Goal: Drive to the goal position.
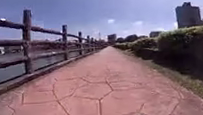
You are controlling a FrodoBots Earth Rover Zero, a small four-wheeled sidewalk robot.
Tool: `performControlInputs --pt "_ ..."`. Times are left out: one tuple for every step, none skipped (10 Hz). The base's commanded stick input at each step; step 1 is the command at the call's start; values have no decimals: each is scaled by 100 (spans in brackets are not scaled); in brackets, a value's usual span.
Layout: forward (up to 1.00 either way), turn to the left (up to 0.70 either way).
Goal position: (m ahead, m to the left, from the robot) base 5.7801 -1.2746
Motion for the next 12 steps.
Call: performControlInputs --pt "70 -35" --pt "70 -35" --pt "70 -35" --pt "70 -35" --pt "70 -34" --pt "70 -21" --pt "70 -7" --pt "70 0" --pt "70 0" --pt "70 0" --pt "70 0" --pt "70 0"
